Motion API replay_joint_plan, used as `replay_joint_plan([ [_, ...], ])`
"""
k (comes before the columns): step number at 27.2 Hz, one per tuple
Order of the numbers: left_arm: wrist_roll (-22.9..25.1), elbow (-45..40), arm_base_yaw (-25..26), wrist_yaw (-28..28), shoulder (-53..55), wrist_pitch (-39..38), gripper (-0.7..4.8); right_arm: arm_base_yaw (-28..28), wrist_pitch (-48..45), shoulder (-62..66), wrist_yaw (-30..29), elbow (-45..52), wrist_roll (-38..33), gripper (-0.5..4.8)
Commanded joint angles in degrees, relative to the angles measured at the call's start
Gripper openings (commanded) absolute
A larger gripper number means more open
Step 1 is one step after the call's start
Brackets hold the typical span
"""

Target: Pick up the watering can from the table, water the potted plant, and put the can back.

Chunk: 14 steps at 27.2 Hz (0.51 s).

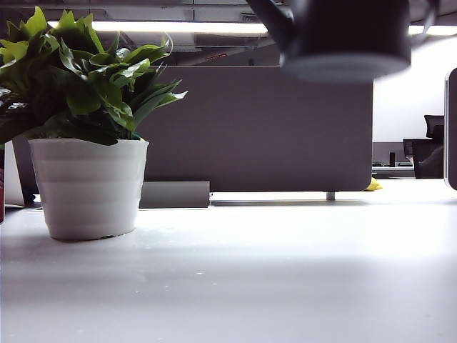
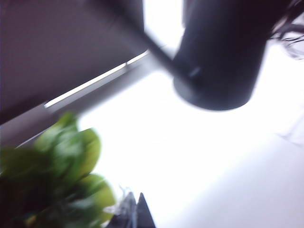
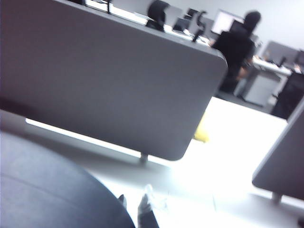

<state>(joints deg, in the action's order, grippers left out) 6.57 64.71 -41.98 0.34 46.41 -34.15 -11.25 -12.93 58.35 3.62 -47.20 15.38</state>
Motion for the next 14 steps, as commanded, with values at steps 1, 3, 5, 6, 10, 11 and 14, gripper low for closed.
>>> replay_joint_plan([
  [1, -0.15, 0.24, -7.93, -7.85, 3.56, 1.14, -0.06, 2.25, -14.80, -1.49, -1.07, 8.20, -6.25, -0.05],
  [3, -0.17, 0.24, -11.17, -8.41, 6.45, 1.70, -0.06, 4.04, -19.63, -0.92, -2.49, 13.18, -6.23, -0.05],
  [5, -0.15, 0.24, -12.76, -8.46, 9.70, 2.97, -0.06, 6.25, -24.00, 0.70, -4.00, 16.61, -6.19, -0.05],
  [6, -0.15, 0.24, -12.98, -8.09, 10.82, 3.67, -0.06, 7.30, -25.70, 1.84, -5.20, 17.46, -6.19, -0.05],
  [10, -0.15, 0.24, -12.96, -3.41, 15.63, 7.96, -0.06, 11.80, -32.33, 9.31, -9.09, 18.29, -6.21, -0.05],
  [11, -0.13, 0.24, -12.92, -2.32, 16.50, 8.63, -0.06, 12.74, -34.99, 11.43, -10.03, 18.29, -6.21, -0.05],
  [14, 0.50, 0.24, -12.85, -2.23, 18.97, 9.57, -0.06, 14.10, -46.23, 19.80, -12.72, 18.16, -6.16, -0.05],
])
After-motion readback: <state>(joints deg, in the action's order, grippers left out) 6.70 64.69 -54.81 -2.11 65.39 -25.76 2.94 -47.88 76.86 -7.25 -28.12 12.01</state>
